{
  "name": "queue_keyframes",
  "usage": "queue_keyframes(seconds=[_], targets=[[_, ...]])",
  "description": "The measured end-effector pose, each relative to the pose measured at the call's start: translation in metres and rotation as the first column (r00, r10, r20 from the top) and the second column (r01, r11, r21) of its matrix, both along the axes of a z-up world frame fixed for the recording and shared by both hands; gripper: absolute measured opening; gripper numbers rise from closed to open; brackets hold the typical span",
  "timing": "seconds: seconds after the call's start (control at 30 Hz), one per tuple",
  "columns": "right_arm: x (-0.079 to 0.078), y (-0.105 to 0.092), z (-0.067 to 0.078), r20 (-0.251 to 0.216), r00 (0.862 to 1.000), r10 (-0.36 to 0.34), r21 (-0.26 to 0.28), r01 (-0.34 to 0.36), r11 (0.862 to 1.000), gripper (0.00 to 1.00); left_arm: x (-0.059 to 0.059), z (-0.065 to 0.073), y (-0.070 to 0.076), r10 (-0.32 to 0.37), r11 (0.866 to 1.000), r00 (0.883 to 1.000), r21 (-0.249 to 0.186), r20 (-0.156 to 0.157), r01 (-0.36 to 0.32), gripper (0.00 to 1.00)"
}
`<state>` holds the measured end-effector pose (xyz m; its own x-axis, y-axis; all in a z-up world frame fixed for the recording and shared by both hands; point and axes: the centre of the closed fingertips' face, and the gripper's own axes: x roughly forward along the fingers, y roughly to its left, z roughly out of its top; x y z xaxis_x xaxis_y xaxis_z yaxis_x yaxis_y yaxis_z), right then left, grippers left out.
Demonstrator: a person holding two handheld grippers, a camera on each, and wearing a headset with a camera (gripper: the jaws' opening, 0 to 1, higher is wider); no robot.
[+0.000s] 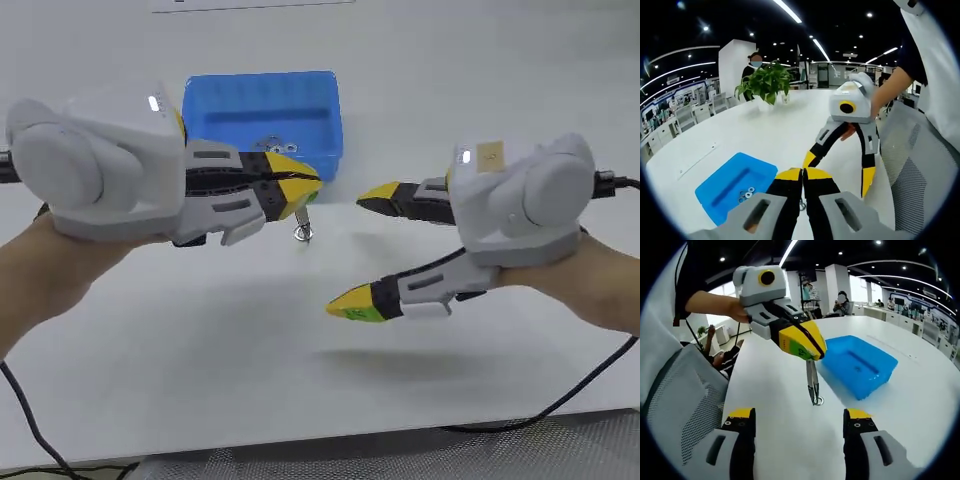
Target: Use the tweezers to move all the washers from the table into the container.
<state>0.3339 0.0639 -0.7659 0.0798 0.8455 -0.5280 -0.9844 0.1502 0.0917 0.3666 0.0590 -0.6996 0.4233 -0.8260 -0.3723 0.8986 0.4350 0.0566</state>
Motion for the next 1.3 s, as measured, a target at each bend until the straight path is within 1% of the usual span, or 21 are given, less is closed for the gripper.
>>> queue_keyframes(seconds=[0.07,0.13,0.27,0.37,0.4,0.43,0.47,0.53,0.63,0.77,0.8,0.87,0.97,1.0,1.1,1.2,1.23,1.3], targets=[[0.003,0.009,0.002,0.001,1.000,0.024,0.009,-0.024,1.000,0.63,-0.002,0.000,0.000,-0.016,1.000,1.000,0.006,0.004,0.016,0.04],[0.007,0.016,0.005,-0.001,0.999,0.044,0.019,-0.044,0.999,0.58,-0.004,-0.001,0.001,-0.032,0.999,0.999,0.009,-0.001,0.032,0.04],[0.013,0.022,0.005,-0.007,0.997,0.075,0.017,-0.075,0.997,0.45,-0.008,-0.001,0.001,-0.049,0.999,0.999,0.014,-0.009,0.049,0.04],[0.013,0.026,0.006,-0.032,0.994,0.106,0.026,-0.105,0.994,0.35,-0.008,-0.001,0.001,-0.051,0.999,0.999,0.013,-0.012,0.051,0.04],[0.013,0.026,0.005,-0.041,0.993,0.112,0.017,-0.111,0.994,0.30,-0.009,-0.001,0.001,-0.054,0.998,0.998,0.012,-0.013,0.054,0.04],[0.015,0.025,0.004,-0.039,0.992,0.116,0.000,-0.116,0.993,0.26,-0.009,-0.001,0.000,-0.057,0.998,0.998,0.011,-0.014,0.058,0.04],[0.016,0.025,0.004,-0.036,0.993,0.117,-0.002,-0.117,0.993,0.24,-0.010,-0.001,0.000,-0.062,0.998,0.998,0.010,-0.016,0.062,0.04],[0.018,0.025,0.006,-0.046,0.992,0.121,0.006,-0.121,0.993,0.23,-0.010,0.000,-0.001,-0.065,0.998,0.998,0.013,-0.015,0.065,0.04],[0.014,0.027,0.010,-0.047,0.987,0.152,0.017,-0.151,0.988,0.22,-0.010,0.000,-0.003,-0.069,0.998,0.997,0.012,-0.018,0.069,0.04],[0.014,0.029,0.008,-0.008,0.982,0.189,-0.010,-0.189,0.982,0.16,-0.011,0.000,-0.004,-0.079,0.997,0.997,0.015,-0.020,0.080,0.04],[0.015,0.029,0.008,-0.006,0.981,0.192,-0.010,-0.192,0.981,0.15,-0.011,0.000,-0.004,-0.080,0.997,0.997,0.020,-0.014,0.080,0.04],[0.015,0.031,0.007,-0.012,0.980,0.199,-0.008,-0.199,0.980,0.14,-0.011,0.000,-0.005,-0.085,0.996,0.996,0.024,-0.013,0.086,0.04],[0.015,0.032,0.002,0.007,0.975,0.224,-0.035,-0.223,0.974,0.12,-0.012,0.000,-0.006,-0.092,0.995,0.996,0.026,-0.014,0.092,0.04],[0.015,0.032,0.002,0.007,0.973,0.231,-0.036,-0.230,0.972,0.12,-0.012,0.000,-0.007,-0.093,0.995,0.996,0.029,-0.012,0.094,0.04],[0.014,0.032,0.002,0.047,0.962,0.267,-0.047,-0.265,0.963,0.11,-0.012,0.000,-0.007,-0.097,0.995,0.995,0.034,-0.011,0.097,0.04],[0.015,0.032,0.002,0.057,0.961,0.272,-0.045,-0.270,0.962,0.10,-0.011,-0.001,-0.009,-0.096,0.994,0.995,0.046,-0.001,0.096,0.05],[0.016,0.032,0.002,0.059,0.962,0.267,-0.043,-0.265,0.963,0.10,-0.009,-0.001,-0.009,-0.085,0.995,0.996,0.056,0.004,0.085,0.05],[0.017,0.033,0.002,0.066,0.963,0.262,-0.041,-0.260,0.965,0.09,-0.007,-0.003,-0.008,-0.072,0.994,0.997,0.077,0.004,0.071,0.05]])
